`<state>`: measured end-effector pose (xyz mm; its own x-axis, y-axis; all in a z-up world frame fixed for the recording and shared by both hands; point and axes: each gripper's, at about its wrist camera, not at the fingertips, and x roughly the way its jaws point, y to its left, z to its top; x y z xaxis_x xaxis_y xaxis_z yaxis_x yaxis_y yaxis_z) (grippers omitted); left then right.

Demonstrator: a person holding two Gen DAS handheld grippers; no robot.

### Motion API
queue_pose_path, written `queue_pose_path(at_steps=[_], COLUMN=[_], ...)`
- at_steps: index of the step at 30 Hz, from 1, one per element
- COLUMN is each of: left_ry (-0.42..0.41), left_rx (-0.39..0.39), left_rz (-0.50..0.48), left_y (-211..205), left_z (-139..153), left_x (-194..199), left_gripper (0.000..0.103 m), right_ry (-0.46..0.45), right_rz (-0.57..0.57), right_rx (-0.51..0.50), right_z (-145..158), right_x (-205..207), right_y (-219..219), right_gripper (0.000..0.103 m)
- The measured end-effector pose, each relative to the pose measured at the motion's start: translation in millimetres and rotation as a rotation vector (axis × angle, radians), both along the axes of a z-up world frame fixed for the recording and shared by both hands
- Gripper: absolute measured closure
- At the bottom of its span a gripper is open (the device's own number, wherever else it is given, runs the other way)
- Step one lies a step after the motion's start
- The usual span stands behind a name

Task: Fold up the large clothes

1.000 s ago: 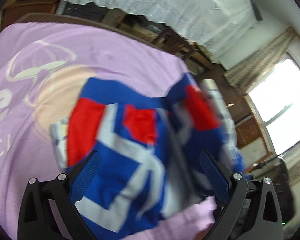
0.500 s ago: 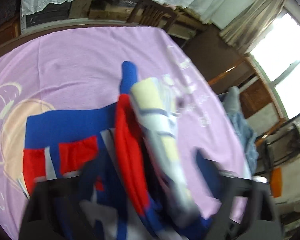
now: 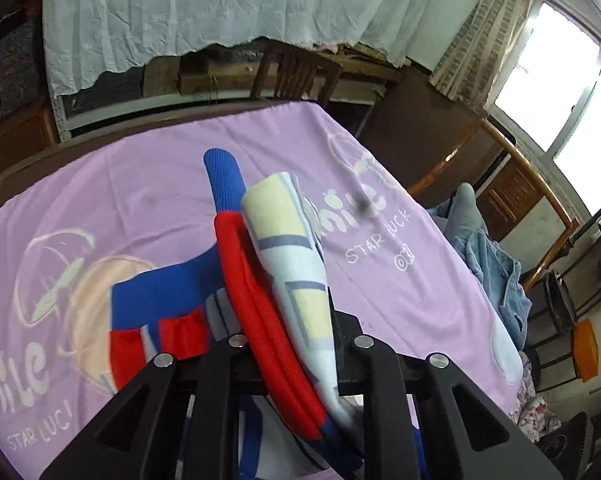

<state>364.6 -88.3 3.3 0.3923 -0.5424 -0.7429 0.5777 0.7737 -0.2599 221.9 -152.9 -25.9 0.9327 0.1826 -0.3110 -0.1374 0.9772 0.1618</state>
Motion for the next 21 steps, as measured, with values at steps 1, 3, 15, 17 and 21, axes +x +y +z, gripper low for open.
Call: queue_pose_path(at_steps=[1,3,15,17,21], left_ry=[-0.001,0.006,0.187,0.194,0.197], left_rx=[-0.016,-0.056,-0.206,-0.196,-0.158], left_rz=[0.013,0.042,0.182,0.197,0.234], left_y=[12,41,155,162,169], left_z=[1,0,-96,-110,-125], left_x=[1,4,32,35,39], left_gripper=[0.085,0.085,0.077,0.072,0.052], right_ry=[-0.001,-0.001,0.099,0.129,0.173], right_rz=[0.017,0.048,0.197,0.219,0.252], right_rx=[-0.035,-0.085,-0.695,-0.761,-0.870], right_z=[4,10,-55,-73,-99], right_x=[1,4,28,33,42], right_y=[10,28,166,177,196], right_gripper=[0.089,0.089,0.084,0.083,0.078])
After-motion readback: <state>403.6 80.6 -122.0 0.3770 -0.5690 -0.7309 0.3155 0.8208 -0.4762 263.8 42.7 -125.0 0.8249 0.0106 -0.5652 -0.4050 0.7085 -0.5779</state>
